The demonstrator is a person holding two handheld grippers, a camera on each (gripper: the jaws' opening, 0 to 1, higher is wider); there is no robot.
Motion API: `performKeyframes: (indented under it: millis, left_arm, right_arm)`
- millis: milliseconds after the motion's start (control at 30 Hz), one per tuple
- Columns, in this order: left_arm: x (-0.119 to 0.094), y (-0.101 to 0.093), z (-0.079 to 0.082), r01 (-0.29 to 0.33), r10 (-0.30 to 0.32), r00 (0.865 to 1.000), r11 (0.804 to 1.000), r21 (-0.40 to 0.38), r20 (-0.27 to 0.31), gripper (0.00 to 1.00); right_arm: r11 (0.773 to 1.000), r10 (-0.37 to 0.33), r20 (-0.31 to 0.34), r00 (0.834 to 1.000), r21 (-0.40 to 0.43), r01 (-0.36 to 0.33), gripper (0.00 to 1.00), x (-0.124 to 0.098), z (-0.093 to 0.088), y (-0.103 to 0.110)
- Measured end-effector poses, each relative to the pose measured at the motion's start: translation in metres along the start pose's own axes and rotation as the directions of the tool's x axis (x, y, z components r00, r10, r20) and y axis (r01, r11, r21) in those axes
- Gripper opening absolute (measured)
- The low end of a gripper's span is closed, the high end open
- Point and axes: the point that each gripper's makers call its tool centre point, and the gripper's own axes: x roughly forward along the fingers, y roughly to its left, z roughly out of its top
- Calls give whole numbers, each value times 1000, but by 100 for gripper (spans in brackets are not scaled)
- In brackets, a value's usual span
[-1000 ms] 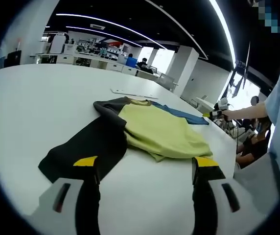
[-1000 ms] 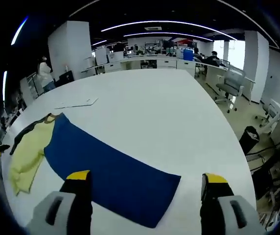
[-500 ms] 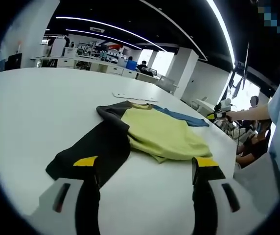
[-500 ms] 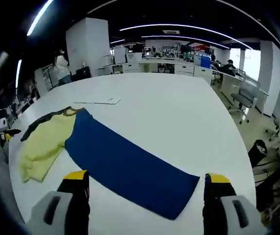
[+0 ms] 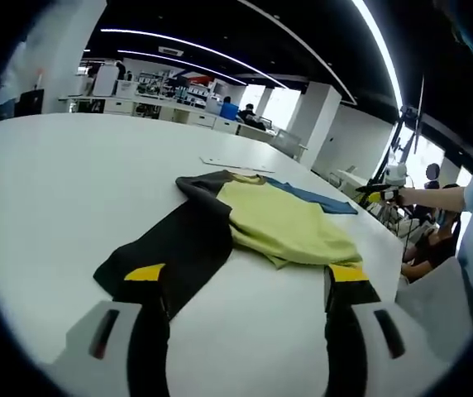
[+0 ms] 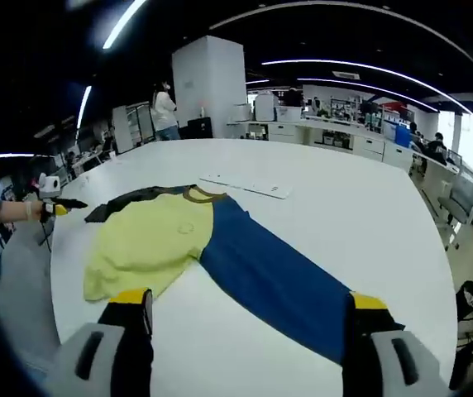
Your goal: Fold the garment on the visible template until the final outline fits inside the template.
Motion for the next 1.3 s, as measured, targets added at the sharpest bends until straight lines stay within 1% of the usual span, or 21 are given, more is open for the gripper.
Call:
performKeyframes:
  millis: [200,267,433,500,633,667,700,733,767,800,867,933,967,1000,1067,1100,1167,1200,1233,1267,1300]
  left_arm:
    - [-5,13,4,-19,19,1000,1000,-13,15,73]
    - [-7,24,1,-44,45,999,998,-47,13,71]
    - [-12,46,2,-107,108,994,994,-36,18,67]
    - [-13,55,3,-129,130,991,990,-55,23,66]
    - [-15,73,2,-176,177,984,982,-65,16,63]
    - [-15,78,3,-194,195,981,979,-60,15,61]
    - [-16,87,1,-238,238,971,970,-54,-4,57]
    - [-16,92,1,-257,257,966,965,-42,-9,54]
    - [-13,94,2,-250,250,968,967,-41,-6,54]
    - [-13,99,-1,-268,268,963,963,-29,-20,52]
    - [-11,110,-8,-304,303,951,953,-9,-64,48]
    - [-9,122,-18,-356,350,929,934,-38,-118,45]
    - [-6,123,-16,-349,343,933,937,-36,-107,44]
    - [-6,126,-18,-367,362,925,930,-29,-113,42]
    - [-9,136,-23,-420,413,899,908,-18,-144,34]
    - [-7,136,-18,-416,412,904,909,-5,-116,31]
    - [-5,135,-18,-410,403,907,911,-37,-120,27]
    - [-4,134,-18,-415,410,903,910,-17,-126,26]
    - [-5,137,-18,-423,424,896,905,39,-128,25]
    - [-4,136,-21,-427,432,890,902,65,-148,22]
    - [-3,134,-21,-425,430,892,903,64,-140,18]
  right_arm:
    - [997,51,-23,998,-58,-53,97,-2,-2,27]
    - [996,56,-24,998,-65,-58,96,-2,-3,30]
    - [995,75,-9,997,-68,-76,97,-7,-1,40]
    - [994,80,-15,997,-72,-81,97,-8,-2,42]
    - [995,71,5,997,-72,-71,95,-10,0,41]
    - [995,70,17,997,-66,-69,95,-11,2,41]
    - [996,71,15,997,-60,-70,95,-12,1,41]
    - [996,70,16,997,-62,-68,95,-13,0,41]
    - [995,66,16,998,-73,-65,95,-14,-1,41]
    - [995,65,13,998,-73,-64,94,-15,-2,40]
    - [996,66,9,998,-60,-66,91,-17,-4,39]
    - [997,59,11,998,-58,-58,92,-19,-6,37]
    - [997,58,10,998,-55,-57,92,-21,-6,37]
    - [997,58,7,998,-55,-58,91,-22,-7,37]
    - [997,53,1,999,-63,-53,88,-26,-7,34]
    - [997,48,2,999,-61,-47,87,-28,-6,32]
    - [998,40,13,999,-52,-40,87,-31,-4,29]
    - [998,37,14,999,-48,-37,86,-32,-3,28]
    - [998,33,12,999,-46,-33,85,-33,-3,27]
    - [998,28,12,1000,-50,-27,84,-34,-3,27]
    - [998,28,12,1000,-48,-27,84,-34,-3,27]
